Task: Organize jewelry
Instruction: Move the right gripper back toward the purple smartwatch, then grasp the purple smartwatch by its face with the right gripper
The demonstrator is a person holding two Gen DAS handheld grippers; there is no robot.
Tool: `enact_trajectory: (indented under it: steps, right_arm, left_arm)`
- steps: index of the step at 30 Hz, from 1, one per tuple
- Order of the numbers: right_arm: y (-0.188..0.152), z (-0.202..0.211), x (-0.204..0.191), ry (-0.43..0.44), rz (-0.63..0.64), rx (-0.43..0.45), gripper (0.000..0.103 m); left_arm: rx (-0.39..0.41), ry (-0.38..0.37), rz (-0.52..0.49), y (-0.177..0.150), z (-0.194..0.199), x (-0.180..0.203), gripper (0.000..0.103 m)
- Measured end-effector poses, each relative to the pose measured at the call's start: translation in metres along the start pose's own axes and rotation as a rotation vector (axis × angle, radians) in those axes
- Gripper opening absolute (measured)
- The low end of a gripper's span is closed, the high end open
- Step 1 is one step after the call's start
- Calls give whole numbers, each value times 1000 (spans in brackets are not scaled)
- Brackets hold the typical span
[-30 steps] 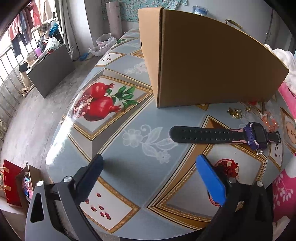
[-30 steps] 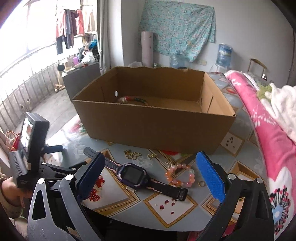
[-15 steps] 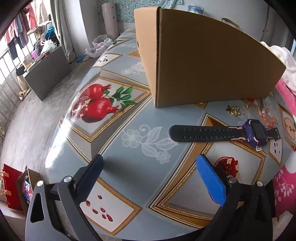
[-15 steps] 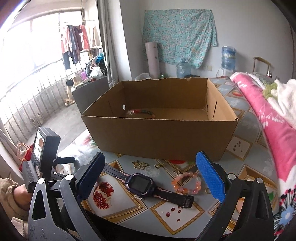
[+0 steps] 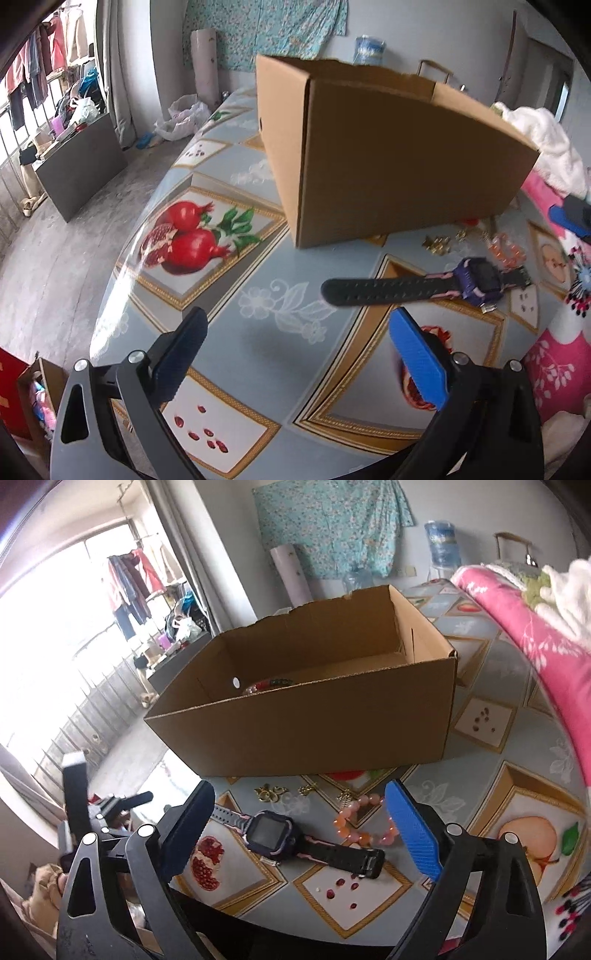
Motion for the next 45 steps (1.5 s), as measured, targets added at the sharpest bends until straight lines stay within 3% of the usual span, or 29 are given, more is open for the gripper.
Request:
enact_trajectory:
  steps: [6,11,17,22,26,36,41,43,45]
  right_arm:
    - [-11,2,4,16,67,-36,88]
    - [-31,-22,-10,22,116,-137,76]
    - [-46,-46,-45,16,294,-192,74]
    - [-57,-68,-55,-50,446,-249,74]
    - [-67,-80,-54,-108,537,-321,52]
    - [-42,-87,-44,33,369,-442,48]
    - [-31,-90,-43,93,263,-478,48]
    - [-32,-82,-41,106,238,-480,48]
    - [-31,-81,-42,107,236,-473,48]
  left_arm:
    - [69,-52,-10,9,12,8,85]
    - [78,-109,-24,9,11,21,66]
    - [73,-169,-39,7,6,28,48]
    - [85,-180,-44,9,5,25,42]
    - [112,-173,-80,11,11,24,42]
    - [110,-153,-251,12,6,54,42]
    - [88,-115,-287,11,1,64,42]
    - [92,-157,-280,12,3,68,42]
    - [98,-245,-249,12,9,74,42]
Point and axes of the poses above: each gripper's, at about its wrist camera, not at the fingertips, and z roughly against the way its jaws point, x to its right, y to its top, the point moved 6 cm from there along -z, roughly the way its jaws point, and after that the axes turned 12 degrees about -z, right-handed, at the moved point
